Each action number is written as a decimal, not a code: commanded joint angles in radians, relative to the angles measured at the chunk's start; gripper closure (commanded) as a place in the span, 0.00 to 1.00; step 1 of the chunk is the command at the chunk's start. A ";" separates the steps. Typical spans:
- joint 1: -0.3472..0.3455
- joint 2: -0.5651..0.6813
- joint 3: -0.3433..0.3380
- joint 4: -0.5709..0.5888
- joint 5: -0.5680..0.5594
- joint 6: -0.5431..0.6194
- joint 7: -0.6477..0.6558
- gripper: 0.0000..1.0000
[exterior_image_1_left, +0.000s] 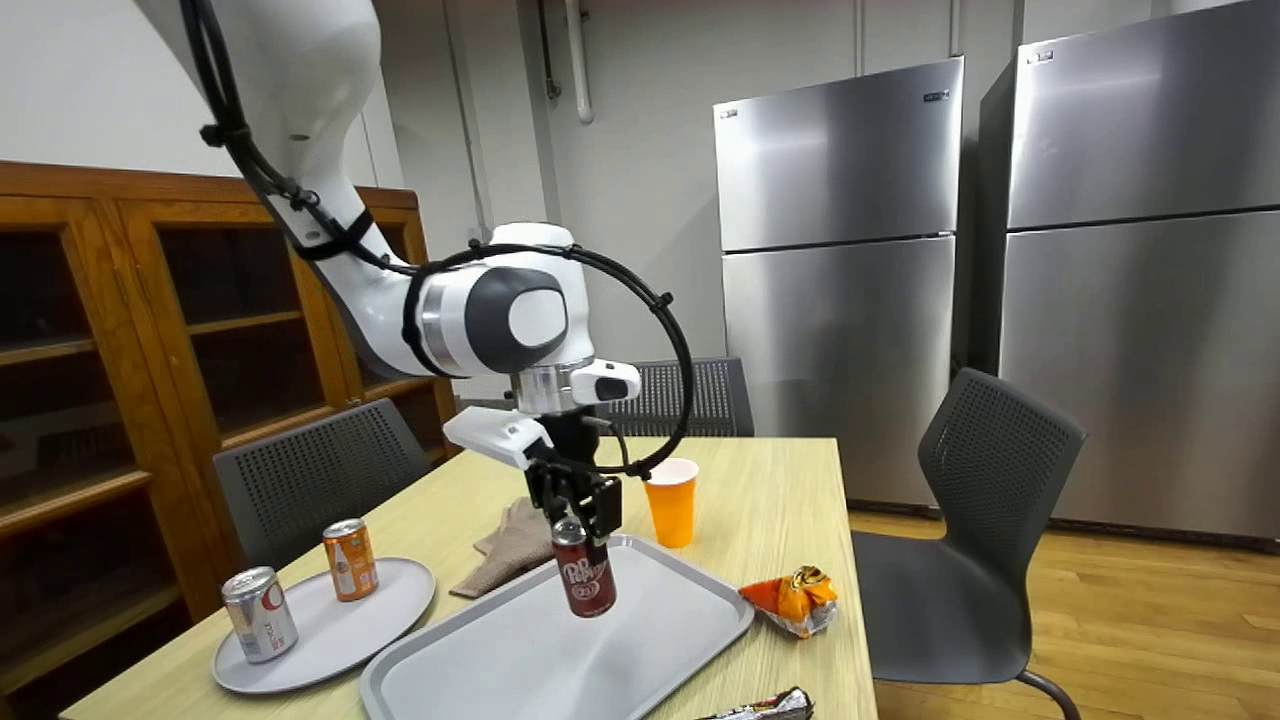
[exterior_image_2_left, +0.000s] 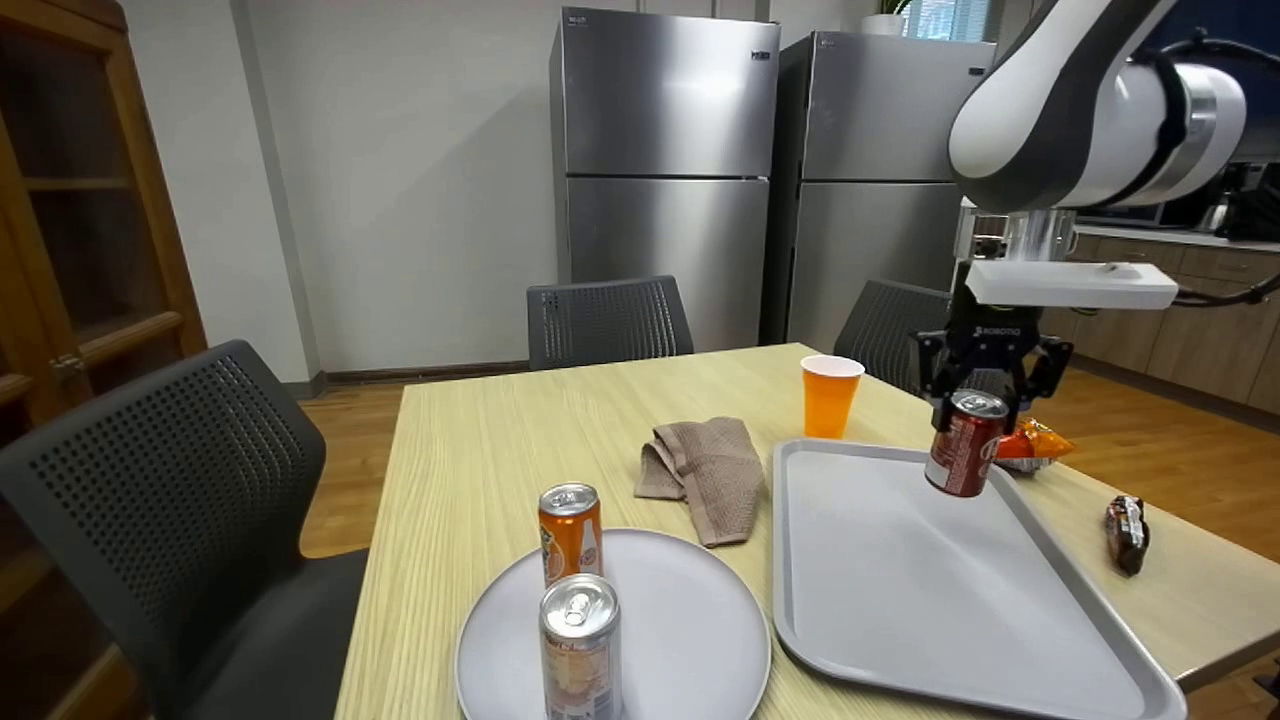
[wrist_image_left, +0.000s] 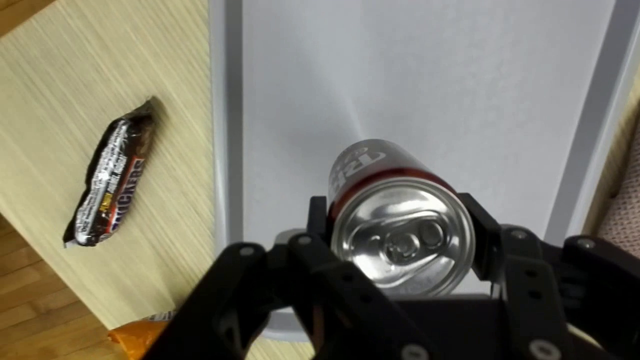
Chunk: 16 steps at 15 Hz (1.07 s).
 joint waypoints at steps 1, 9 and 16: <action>-0.044 0.039 -0.028 0.044 0.009 0.006 -0.048 0.62; -0.083 0.175 -0.053 0.149 0.052 -0.003 -0.053 0.62; -0.078 0.247 -0.055 0.218 0.063 -0.009 -0.049 0.62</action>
